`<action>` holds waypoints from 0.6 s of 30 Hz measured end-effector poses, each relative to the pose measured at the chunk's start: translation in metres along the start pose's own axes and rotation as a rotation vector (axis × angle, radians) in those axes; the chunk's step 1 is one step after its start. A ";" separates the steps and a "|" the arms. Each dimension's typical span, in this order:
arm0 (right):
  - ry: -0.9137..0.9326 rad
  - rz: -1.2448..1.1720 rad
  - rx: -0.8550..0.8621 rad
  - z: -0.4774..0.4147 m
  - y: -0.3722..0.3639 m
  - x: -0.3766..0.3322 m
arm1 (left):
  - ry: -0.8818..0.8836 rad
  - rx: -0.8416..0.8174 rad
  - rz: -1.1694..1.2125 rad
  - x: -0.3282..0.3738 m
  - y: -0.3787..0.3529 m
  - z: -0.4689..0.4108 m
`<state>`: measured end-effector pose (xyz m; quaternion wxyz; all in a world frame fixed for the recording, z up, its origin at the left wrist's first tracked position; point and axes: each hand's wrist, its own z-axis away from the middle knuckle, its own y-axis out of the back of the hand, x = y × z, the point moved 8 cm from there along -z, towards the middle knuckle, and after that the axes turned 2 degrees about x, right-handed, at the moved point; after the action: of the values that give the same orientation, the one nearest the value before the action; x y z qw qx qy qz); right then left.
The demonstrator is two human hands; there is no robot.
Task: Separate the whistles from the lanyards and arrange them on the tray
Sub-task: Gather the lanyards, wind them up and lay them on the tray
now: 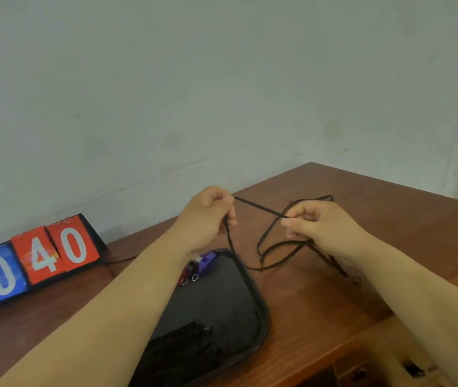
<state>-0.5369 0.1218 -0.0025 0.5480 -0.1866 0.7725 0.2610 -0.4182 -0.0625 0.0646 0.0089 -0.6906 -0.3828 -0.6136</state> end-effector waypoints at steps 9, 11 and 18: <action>0.032 -0.187 0.004 -0.029 -0.060 -0.057 | 0.037 0.167 0.660 -0.020 0.123 0.028; 0.024 -0.237 -0.035 -0.038 -0.084 -0.065 | 0.041 0.212 0.709 -0.035 0.152 0.036; 0.010 -0.203 -0.174 -0.062 -0.169 -0.085 | 0.095 0.411 0.895 -0.106 0.243 0.071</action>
<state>-0.4582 -0.0498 0.0606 0.5494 -0.3121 0.7268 0.2693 -0.2223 -0.2552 0.0678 0.4251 -0.7424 -0.1611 -0.4921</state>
